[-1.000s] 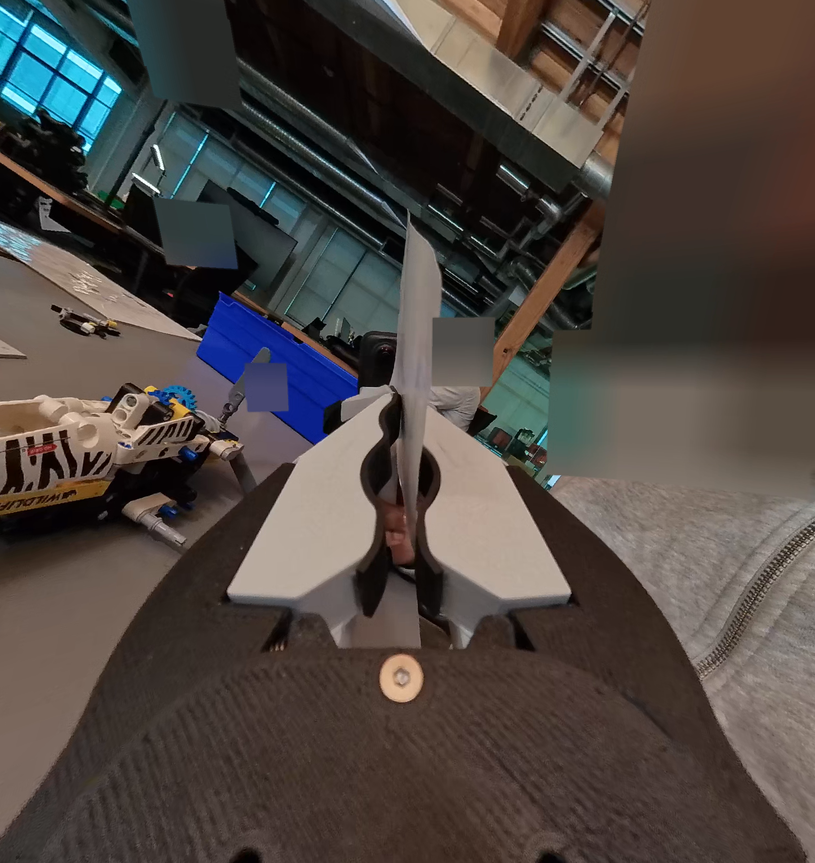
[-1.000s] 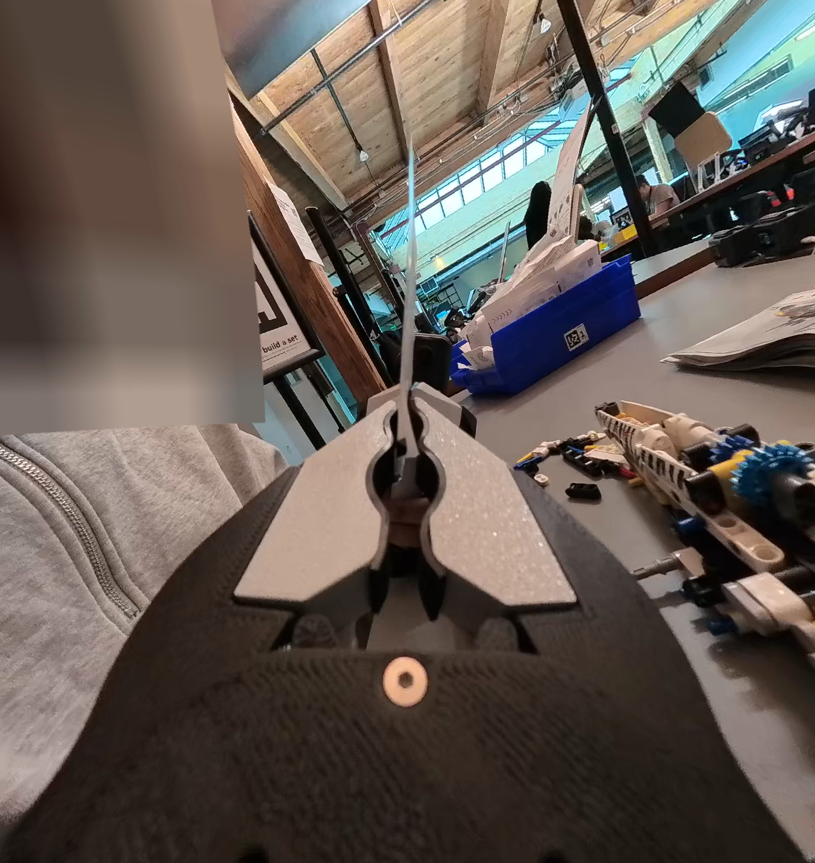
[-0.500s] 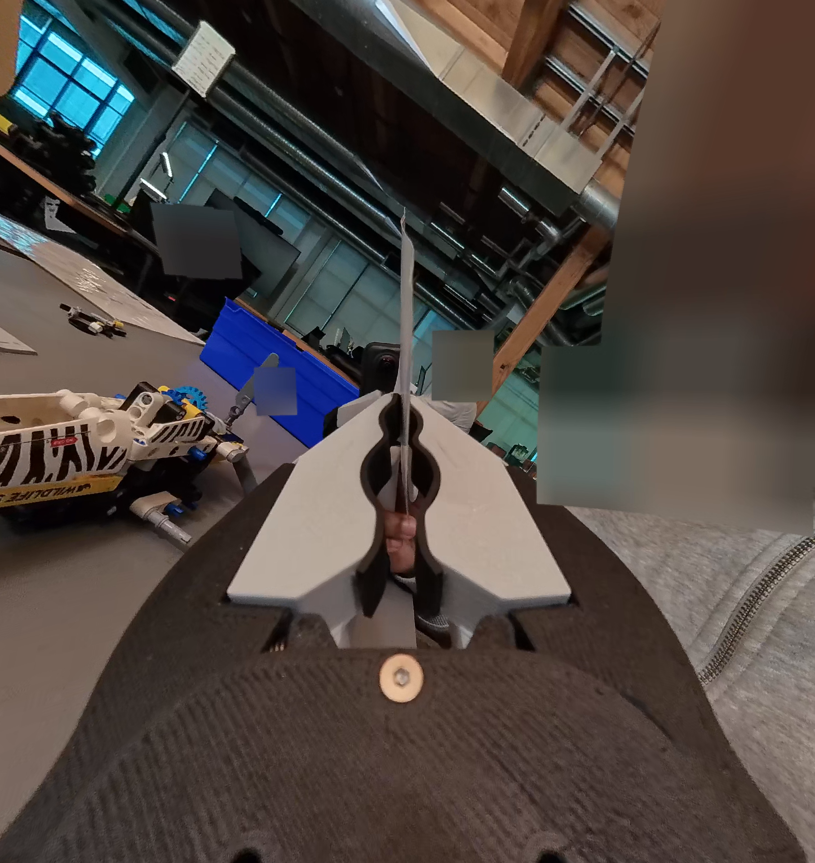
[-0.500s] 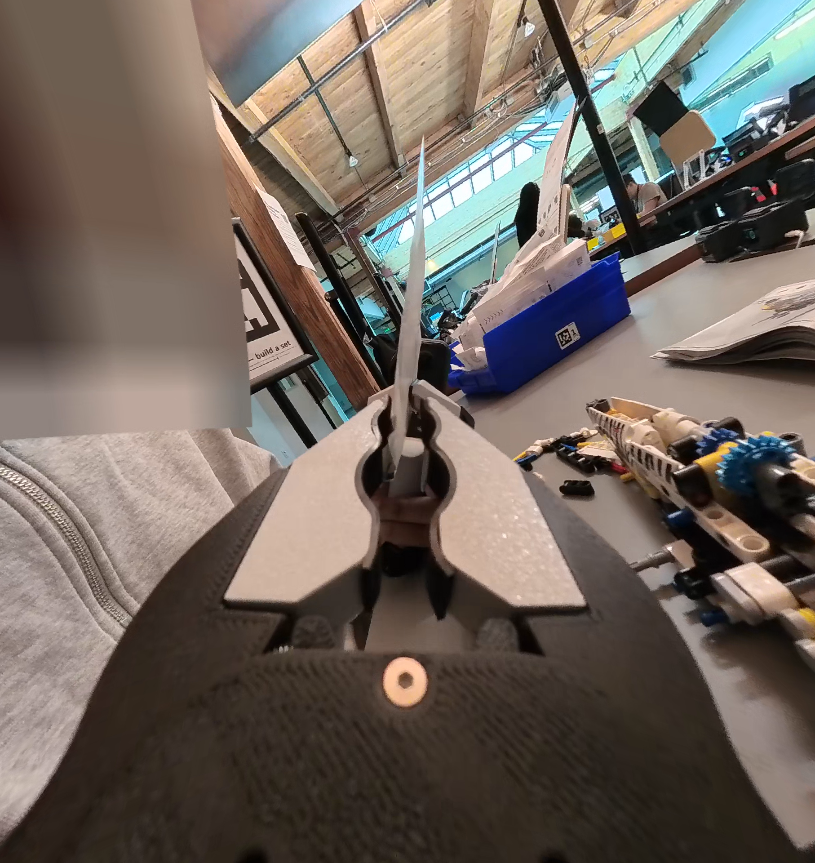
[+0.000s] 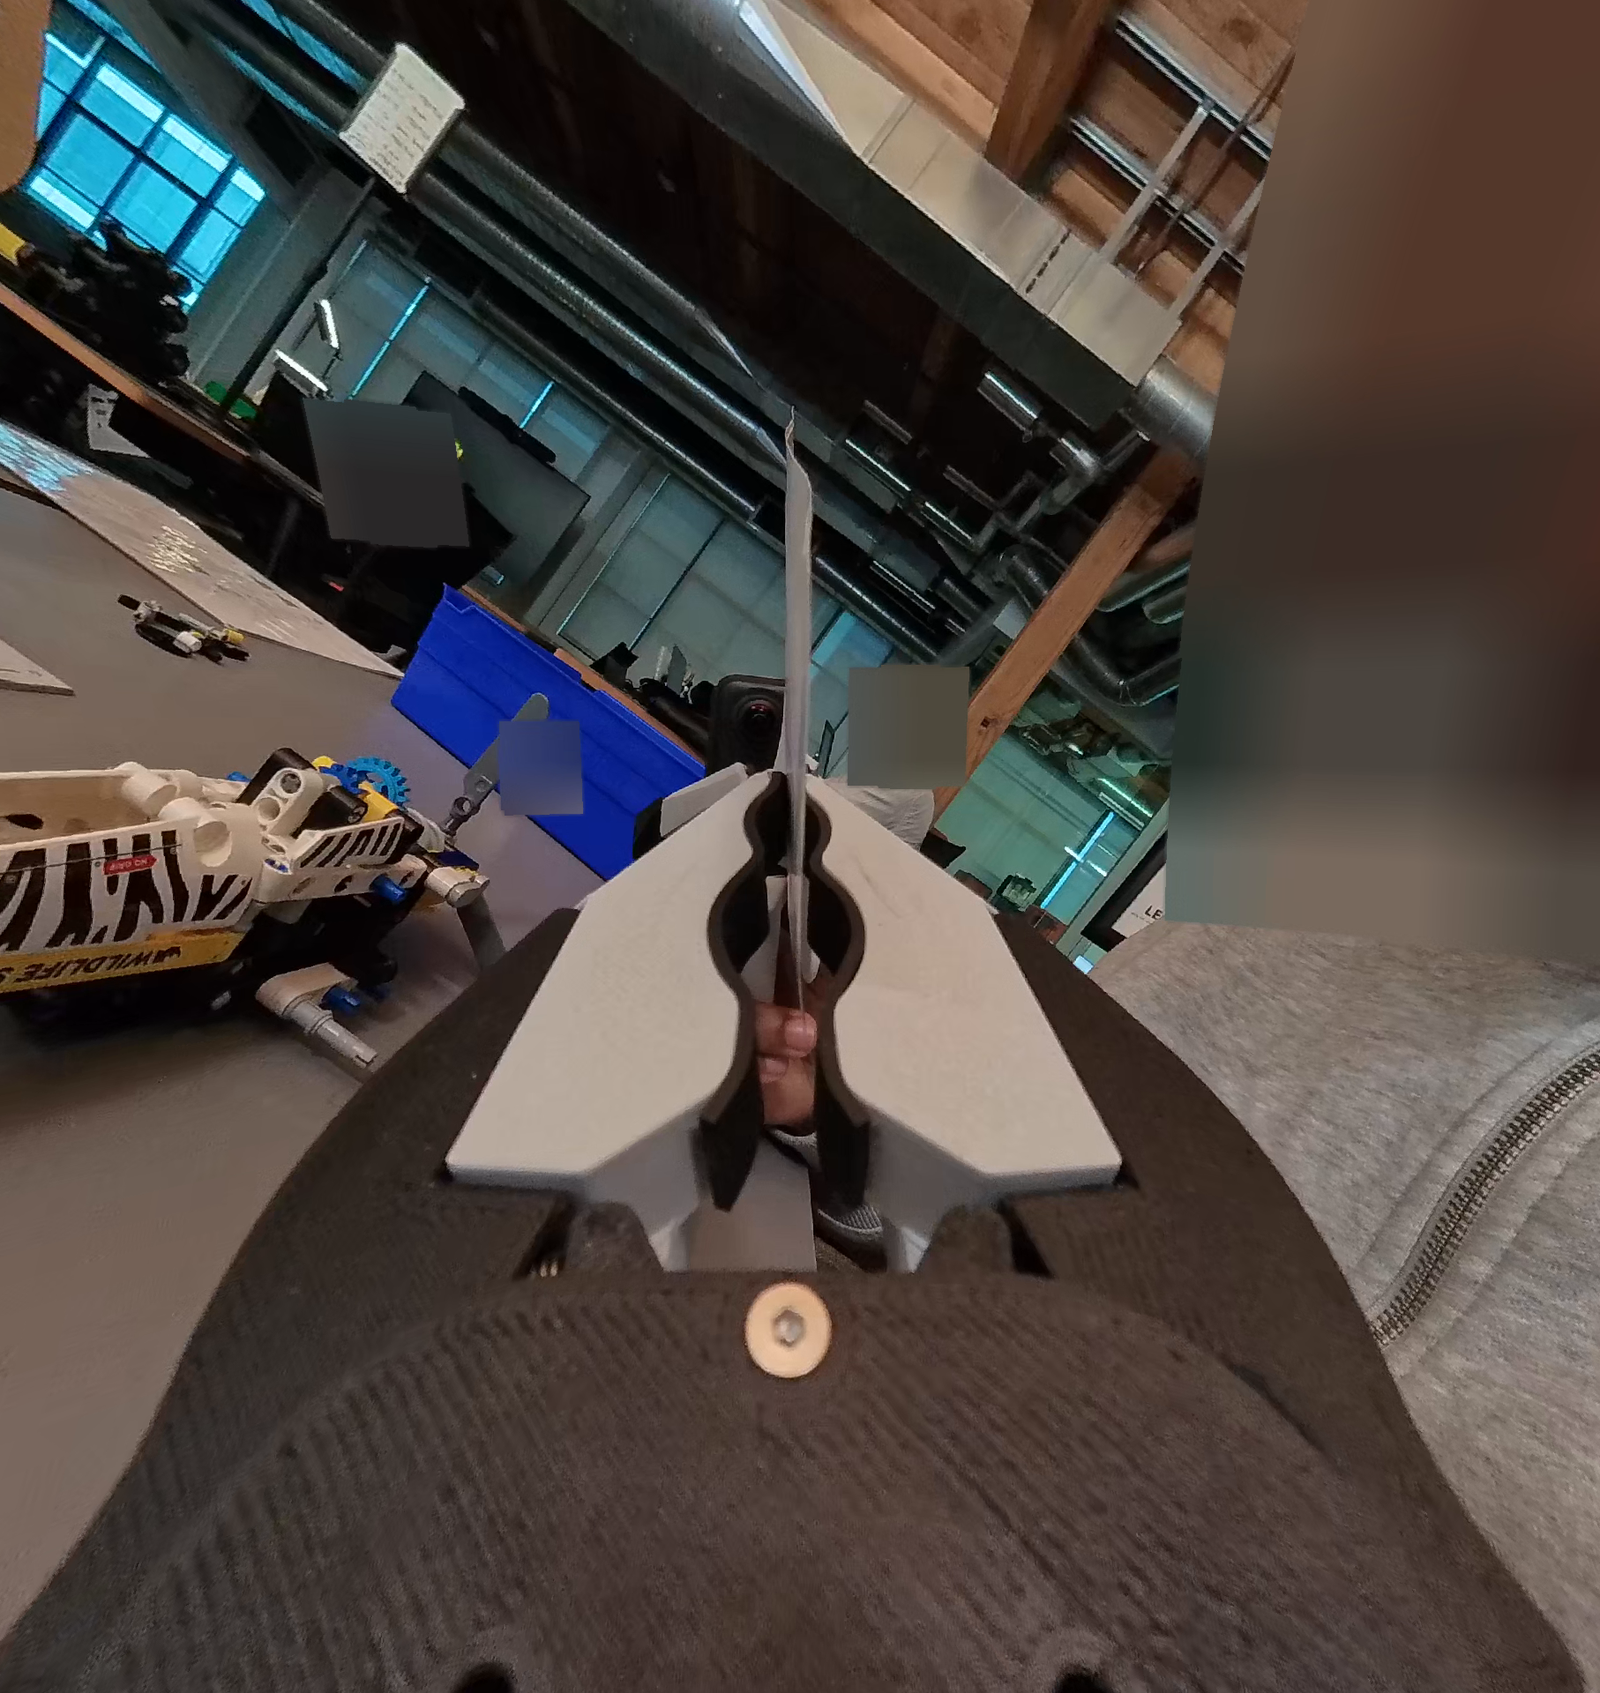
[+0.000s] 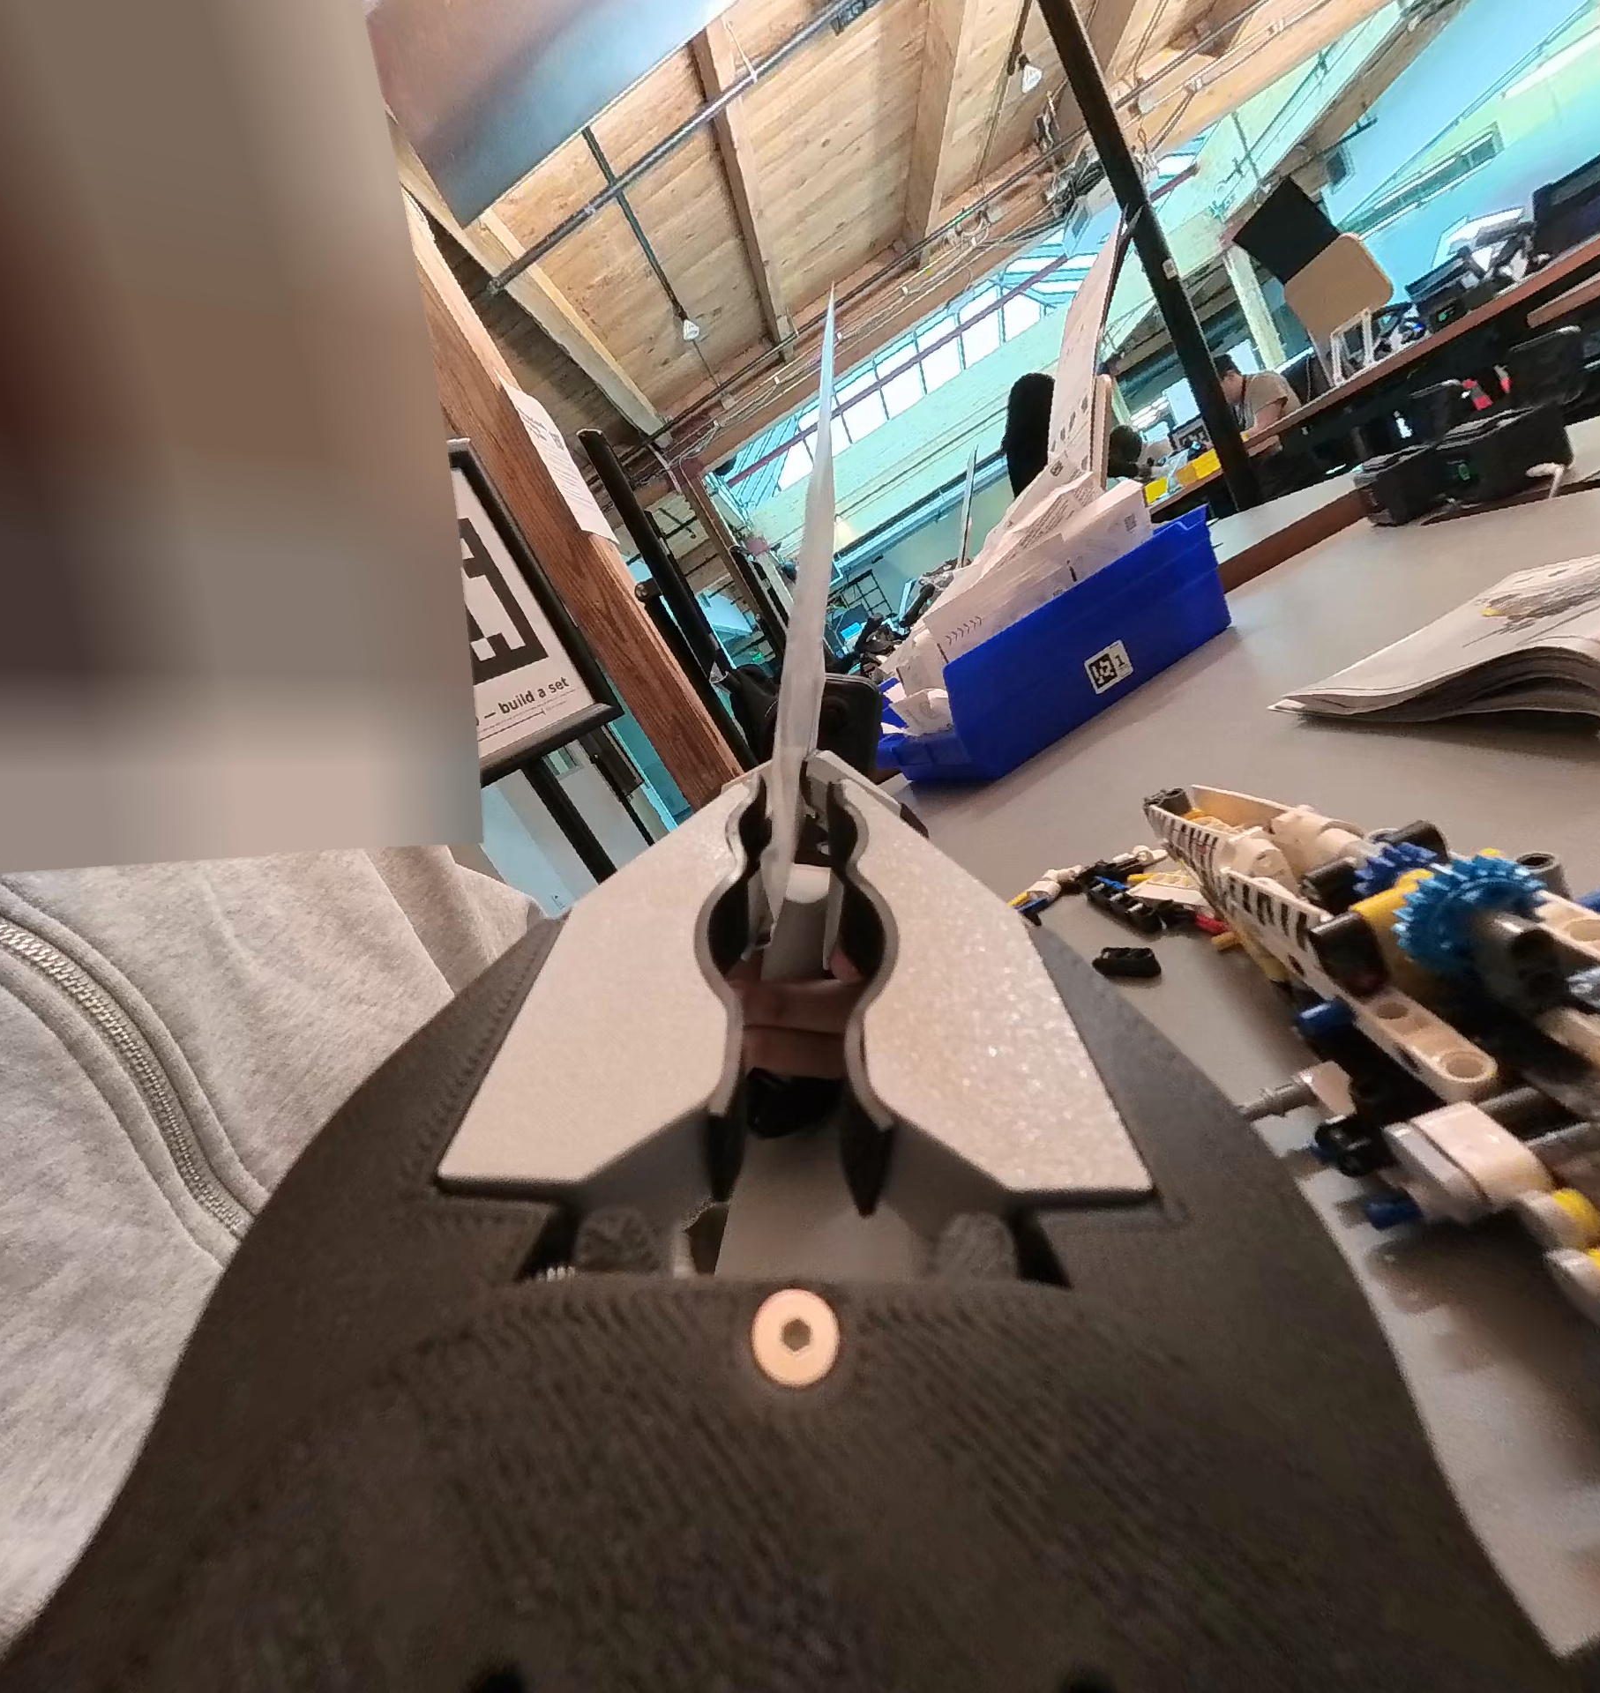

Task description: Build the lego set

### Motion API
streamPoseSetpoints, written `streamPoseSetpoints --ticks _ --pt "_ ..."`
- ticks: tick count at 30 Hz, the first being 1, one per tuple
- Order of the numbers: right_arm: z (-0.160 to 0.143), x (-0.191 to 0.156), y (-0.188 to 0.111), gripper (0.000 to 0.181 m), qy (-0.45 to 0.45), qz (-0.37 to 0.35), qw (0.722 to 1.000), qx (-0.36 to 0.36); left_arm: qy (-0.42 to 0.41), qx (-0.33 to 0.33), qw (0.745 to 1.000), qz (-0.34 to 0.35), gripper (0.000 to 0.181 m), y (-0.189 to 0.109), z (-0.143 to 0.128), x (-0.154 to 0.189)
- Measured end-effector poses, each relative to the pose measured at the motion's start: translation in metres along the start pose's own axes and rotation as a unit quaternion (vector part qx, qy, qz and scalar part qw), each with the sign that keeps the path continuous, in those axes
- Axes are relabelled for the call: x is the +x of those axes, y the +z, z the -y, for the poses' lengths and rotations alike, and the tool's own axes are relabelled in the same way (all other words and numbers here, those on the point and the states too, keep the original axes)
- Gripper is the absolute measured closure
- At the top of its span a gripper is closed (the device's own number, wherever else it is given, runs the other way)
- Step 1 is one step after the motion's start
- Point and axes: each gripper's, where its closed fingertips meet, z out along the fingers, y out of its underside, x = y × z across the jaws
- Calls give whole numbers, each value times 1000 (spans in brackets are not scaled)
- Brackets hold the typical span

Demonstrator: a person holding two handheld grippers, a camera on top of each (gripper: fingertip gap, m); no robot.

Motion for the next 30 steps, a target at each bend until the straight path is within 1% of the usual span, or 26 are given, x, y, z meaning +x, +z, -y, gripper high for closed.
streamPoseSetpoints --ticks 18,23,26,30 --pt "3 2 -2 170 -3 -5 1000 7 -3 2 1000 1 181 0 0 -1" --pt "4 3 -3 169 -8 -10 1000 9 -7 14 1000 6 181 -3 4 -3" --pt "10 5 -6 169 -22 -24 999 24 -14 28 999 9 181 -6 9 -5" --pt "22 5 -15 168 -29 -33 997 60 -2 38 999 21 181 -8 12 -7"
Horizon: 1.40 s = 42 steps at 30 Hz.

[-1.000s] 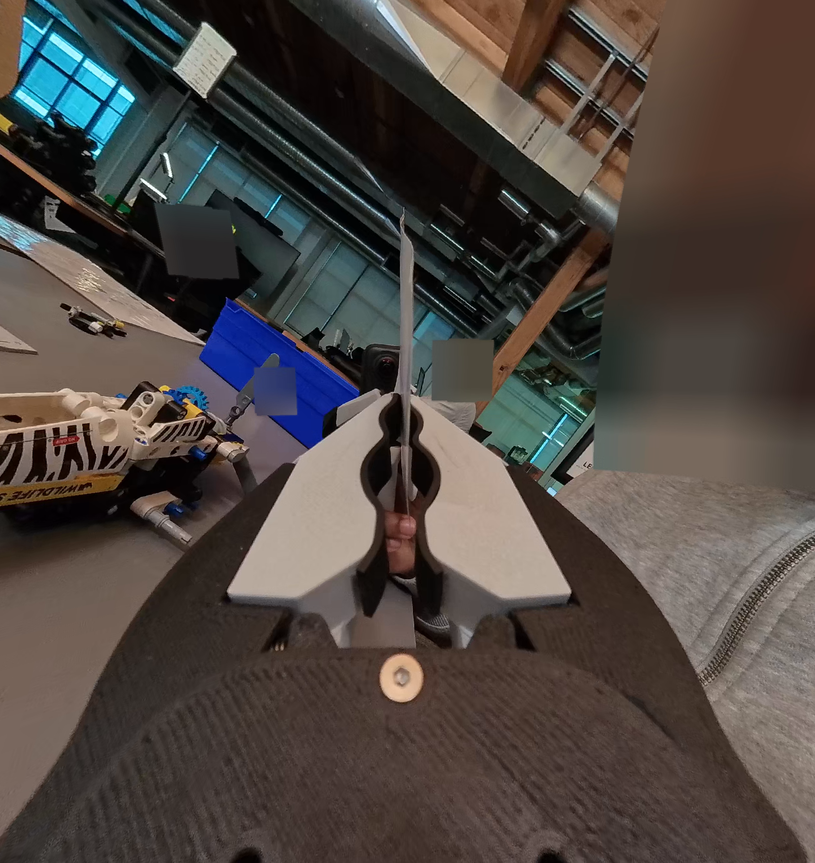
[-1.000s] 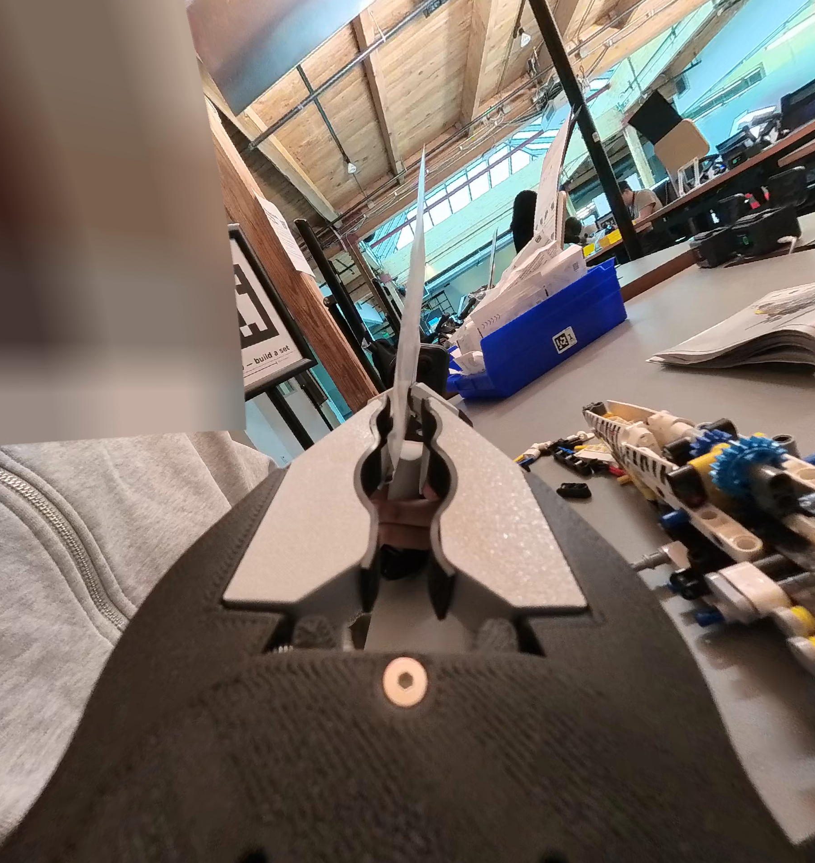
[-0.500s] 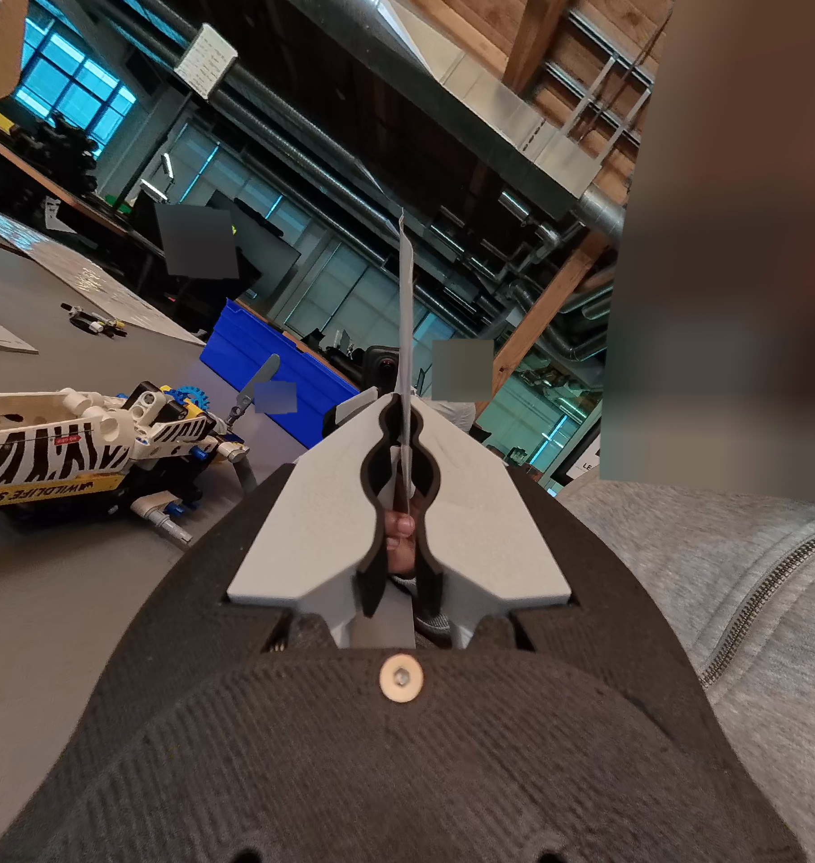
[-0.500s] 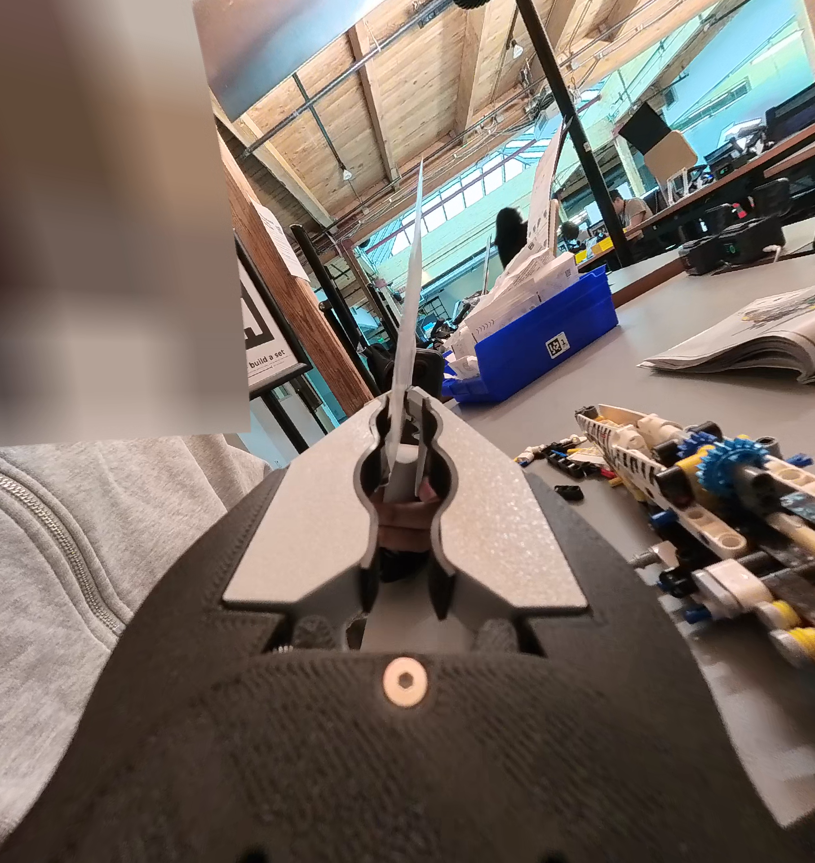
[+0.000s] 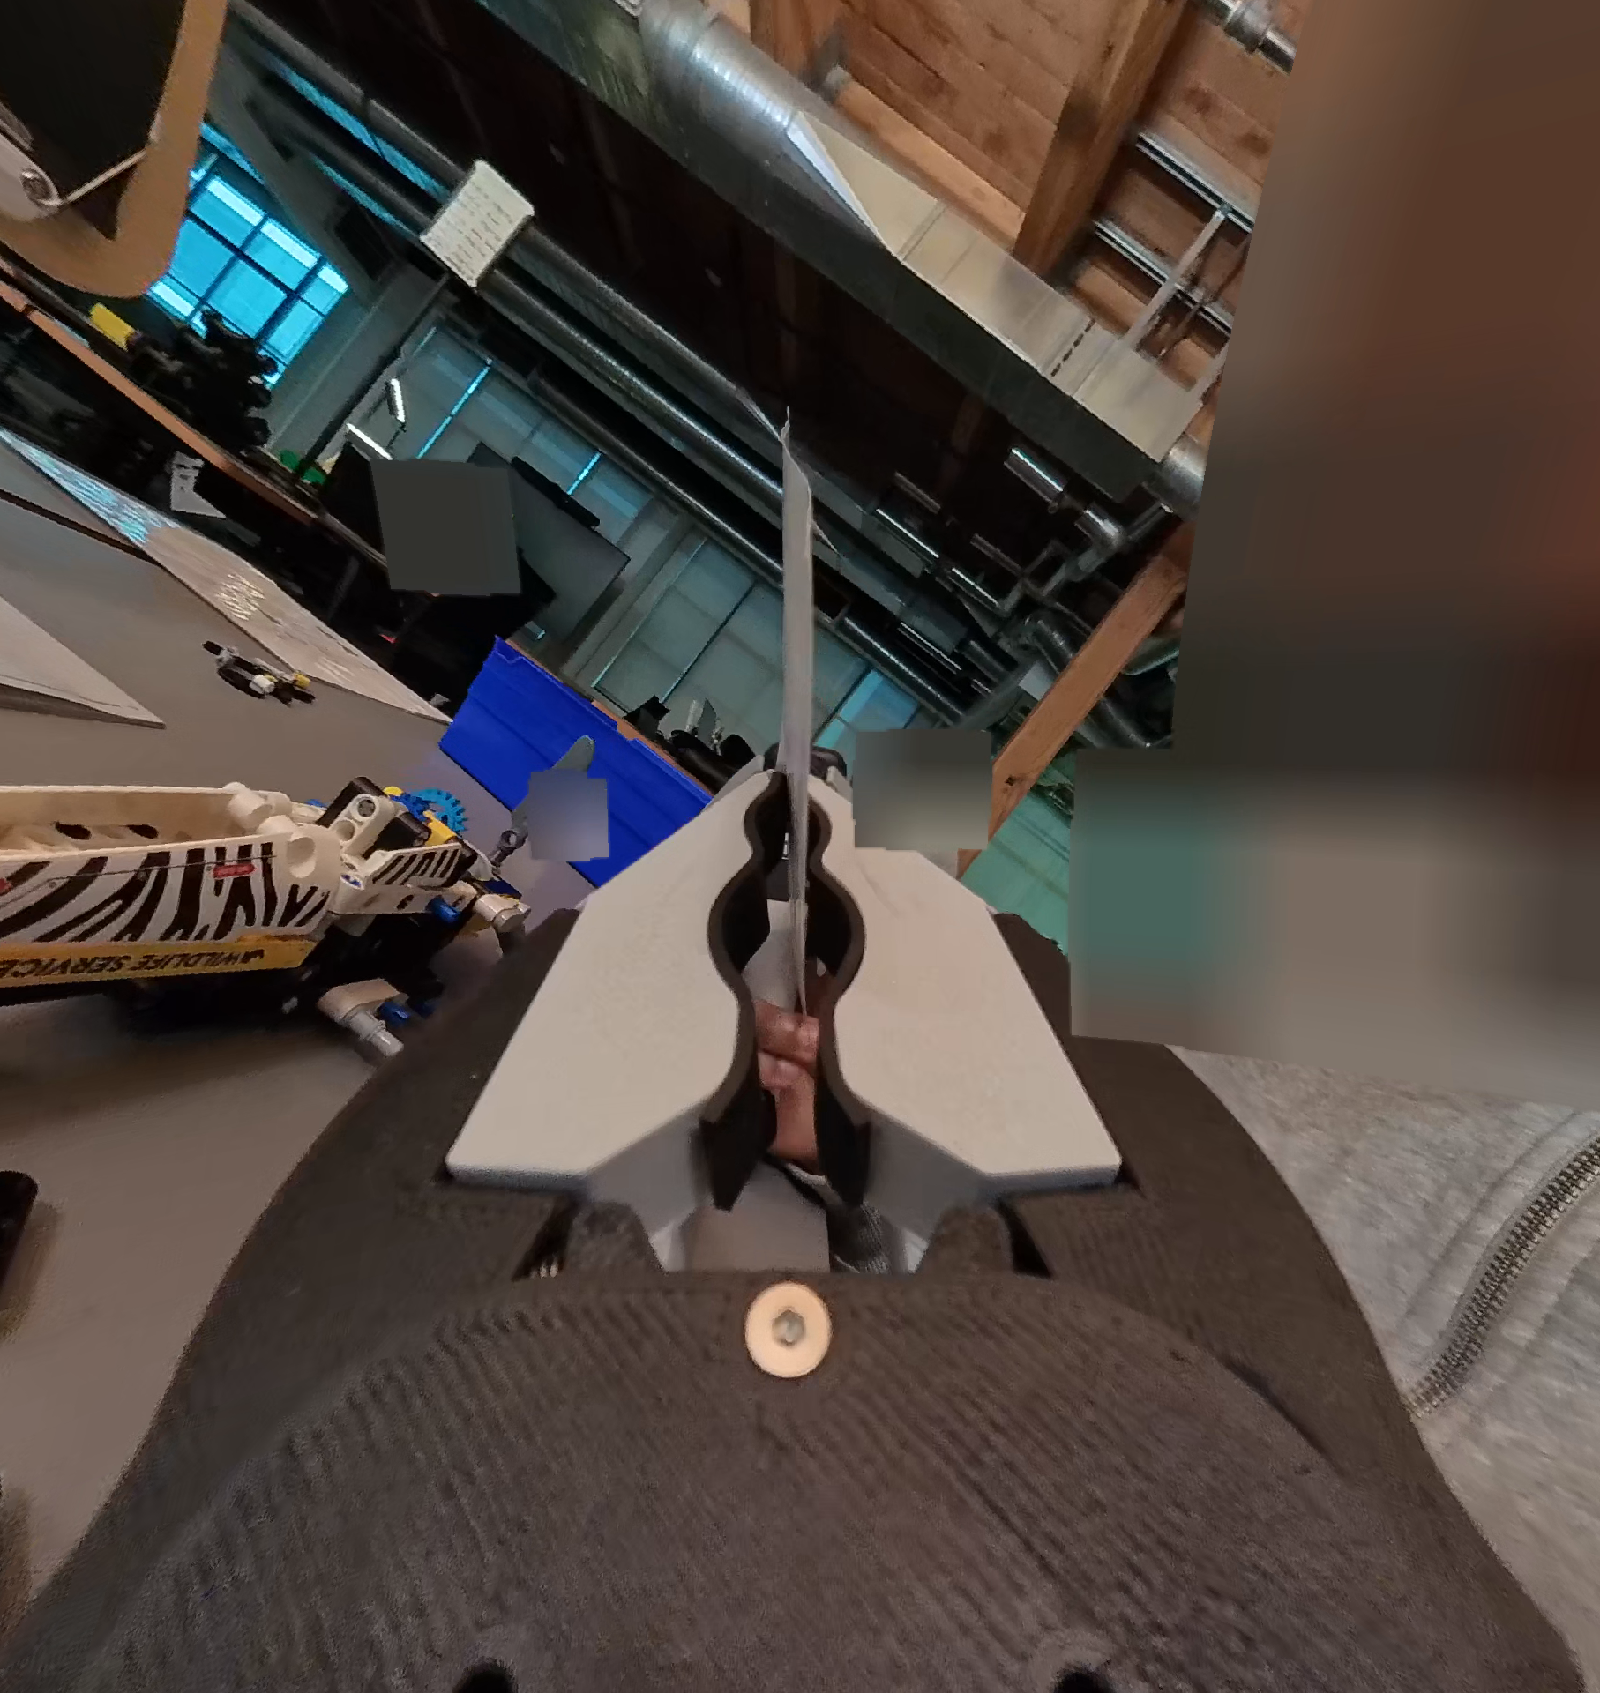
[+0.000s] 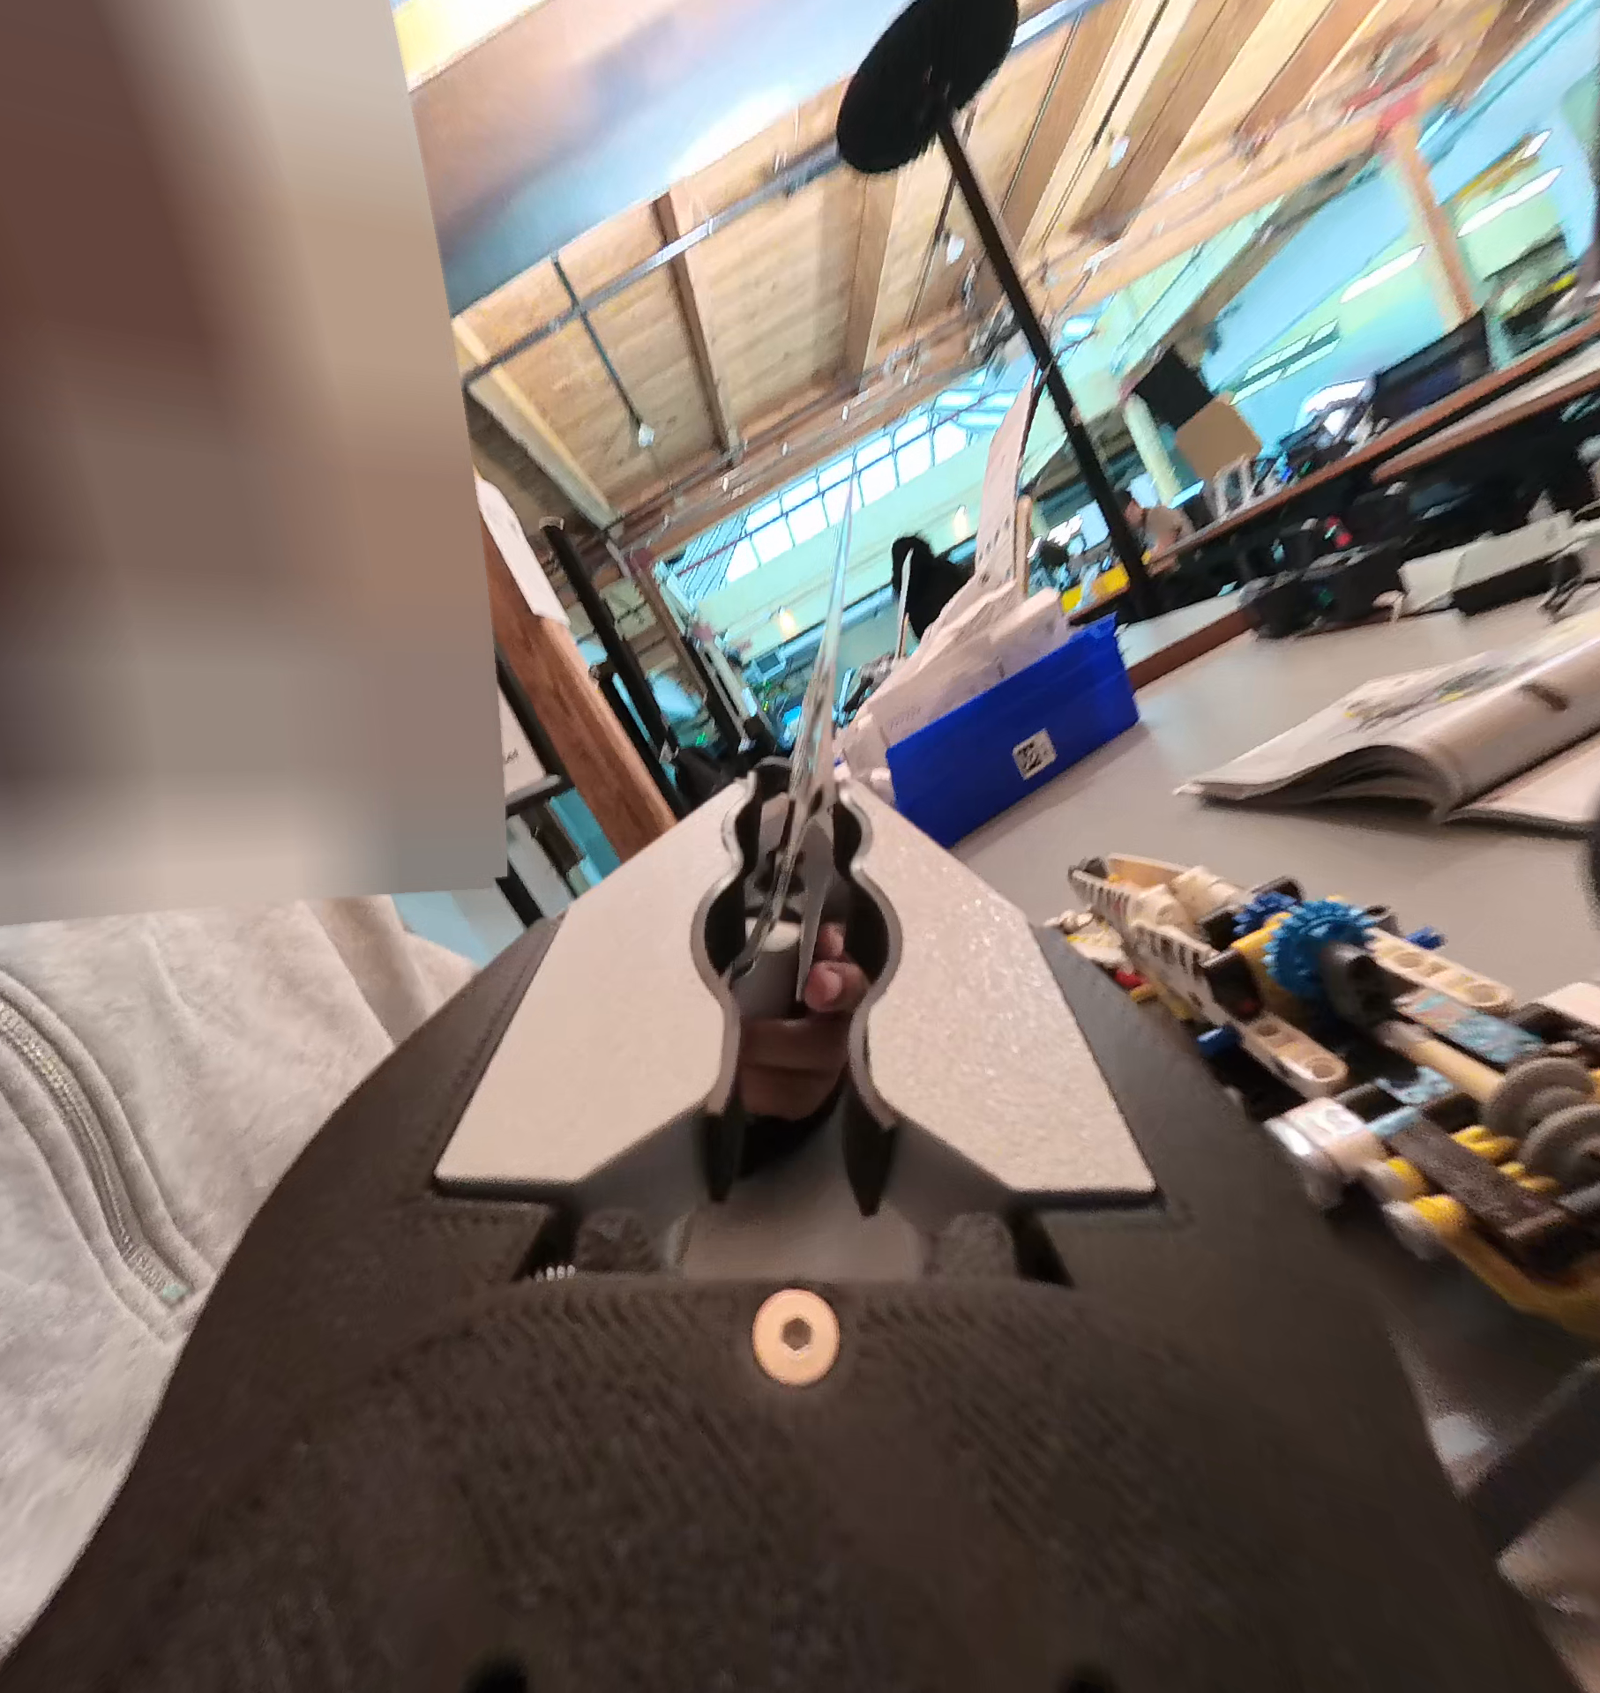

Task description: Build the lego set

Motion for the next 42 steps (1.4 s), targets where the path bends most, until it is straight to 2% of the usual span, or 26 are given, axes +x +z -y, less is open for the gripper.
streamPoseSetpoints --ticks 4,8,12,16,21,25,31,36,39,42 --pt "14 2 -8 169 -38 -26 998 34 8 4 1000 11 181 -1 2 -2" --pt "20 -3 -11 169 -135 -70 988 37 11 7 1000 27 181 -2 3 -7" --pt "13 -13 -5 168 -268 -110 957 9 11 -15 999 45 181 2 -4 -12" --pt "-11 -15 9 170 -371 -138 916 -56 16 -53 996 63 181 7 -16 -17" --pt "-35 -6 19 171 -441 -174 871 -127 13 -64 996 60 181 9 -19 -17" --pt "-28 -1 16 170 -471 -205 851 -107 14 -88 995 39 181 13 -29 -10" --pt "-29 6 15 168 -438 -202 869 -107 5 -92 995 22 181 14 -31 -5" --pt "-28 3 14 165 -362 -166 913 -93 16 -93 996 7 181 14 -31 1" --pt "-27 -19 16 168 -319 -91 940 -75 67 -95 992 -40 181 13 -33 25" --pt "-29 -40 16 169 -331 -39 941 -60 147 -82 984 -54 181 9 -38 44"
